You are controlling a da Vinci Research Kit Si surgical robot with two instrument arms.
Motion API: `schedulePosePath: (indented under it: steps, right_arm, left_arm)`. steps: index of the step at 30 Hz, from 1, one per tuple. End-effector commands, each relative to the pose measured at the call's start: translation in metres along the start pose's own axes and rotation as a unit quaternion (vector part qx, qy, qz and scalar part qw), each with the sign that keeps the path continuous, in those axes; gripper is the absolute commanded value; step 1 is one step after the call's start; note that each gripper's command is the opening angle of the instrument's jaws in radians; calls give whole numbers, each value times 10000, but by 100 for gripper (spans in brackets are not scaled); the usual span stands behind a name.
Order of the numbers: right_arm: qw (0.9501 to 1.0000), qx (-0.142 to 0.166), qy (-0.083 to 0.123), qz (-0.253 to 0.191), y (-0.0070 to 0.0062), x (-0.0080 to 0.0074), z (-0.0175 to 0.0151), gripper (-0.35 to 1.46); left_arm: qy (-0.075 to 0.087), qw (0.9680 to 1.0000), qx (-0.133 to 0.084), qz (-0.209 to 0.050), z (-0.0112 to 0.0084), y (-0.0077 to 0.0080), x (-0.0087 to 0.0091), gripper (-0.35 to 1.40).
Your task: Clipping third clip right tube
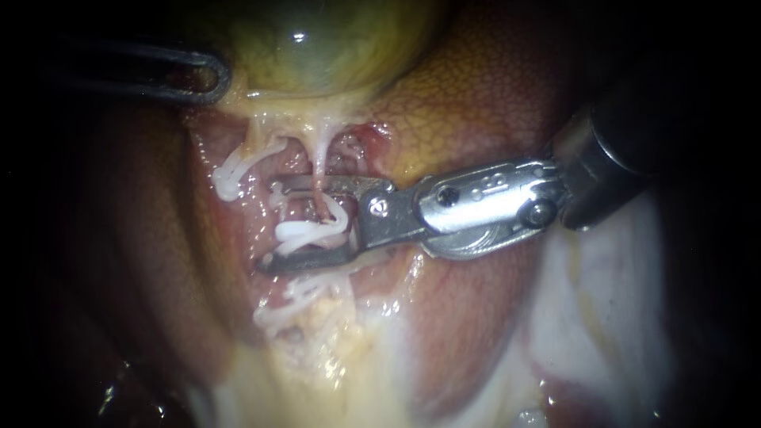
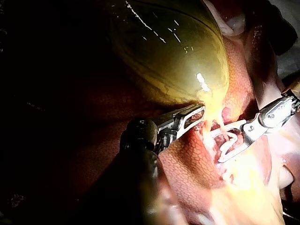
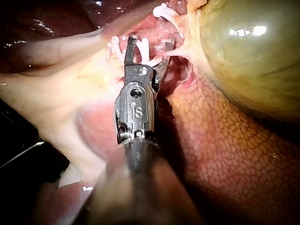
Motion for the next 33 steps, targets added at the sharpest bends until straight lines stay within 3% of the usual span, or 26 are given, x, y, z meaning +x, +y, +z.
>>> schedulePosePath:
  steps: [1,6,9,12,19,21,27,30,33]
  right_arm:
    - [10000,0,1,2,0,0,0,49]
    - [9995,107,161,252,0,-1,-6,49]
    - [9971,260,410,587,2,-2,-13,49]
    - [9906,471,748,1043,8,-5,-19,49]
    - [9680,952,1363,1879,21,-19,-24,50]
    - [9572,1119,1576,2155,24,-23,-24,50]
    - [9312,1592,1992,2605,26,-25,-24,49]
    - [9222,1767,2138,2693,22,-23,-25,49]
    - [9205,1716,2143,2780,17,-19,-25,49]
  left_arm:
    - [0,10000,0,0,0,0,0,-35]
    - [0,10000,0,0,0,0,0,-35]
    - [0,10000,1,0,-1,0,0,-35]
    - [0,10000,1,0,-1,0,0,-35]
    - [1,10000,2,-1,-1,0,0,-35]
    - [1,10000,2,-1,-1,0,0,-35]
    - [1,10000,1,-1,-1,0,0,-35]
    - [1,10000,1,-1,-1,0,0,-35]
    - [1,10000,1,-1,-1,0,0,-35]
